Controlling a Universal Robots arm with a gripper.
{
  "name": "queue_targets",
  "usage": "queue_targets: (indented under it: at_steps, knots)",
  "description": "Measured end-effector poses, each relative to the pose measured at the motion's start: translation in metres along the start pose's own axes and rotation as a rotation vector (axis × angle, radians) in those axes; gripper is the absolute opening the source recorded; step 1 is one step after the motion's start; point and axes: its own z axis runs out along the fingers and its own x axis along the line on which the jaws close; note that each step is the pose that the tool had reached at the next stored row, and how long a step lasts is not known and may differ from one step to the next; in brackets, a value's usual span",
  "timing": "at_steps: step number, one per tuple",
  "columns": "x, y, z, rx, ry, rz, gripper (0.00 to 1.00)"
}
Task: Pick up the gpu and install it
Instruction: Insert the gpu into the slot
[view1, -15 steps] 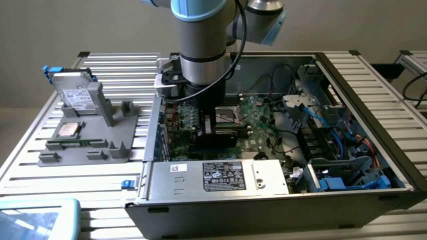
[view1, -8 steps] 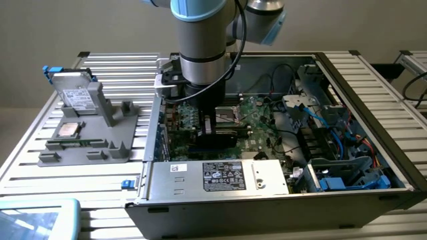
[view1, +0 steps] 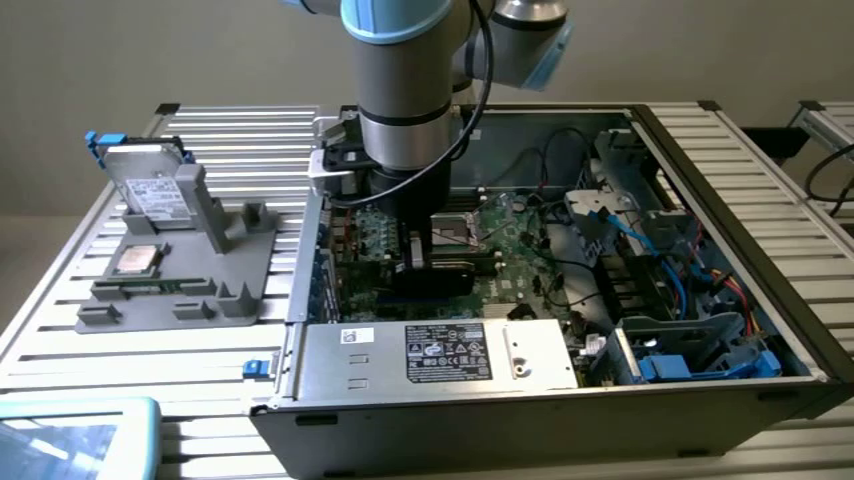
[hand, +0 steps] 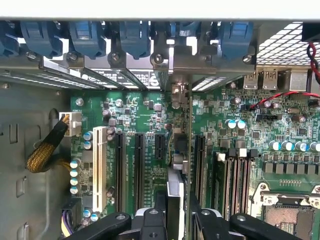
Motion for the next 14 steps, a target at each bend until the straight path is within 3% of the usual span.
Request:
queue_targets:
  at_steps: [14]
  knots:
    - [-0.0001, 0.0025, 0.0005, 0.0045, -0.0007, -0.003, 0.27]
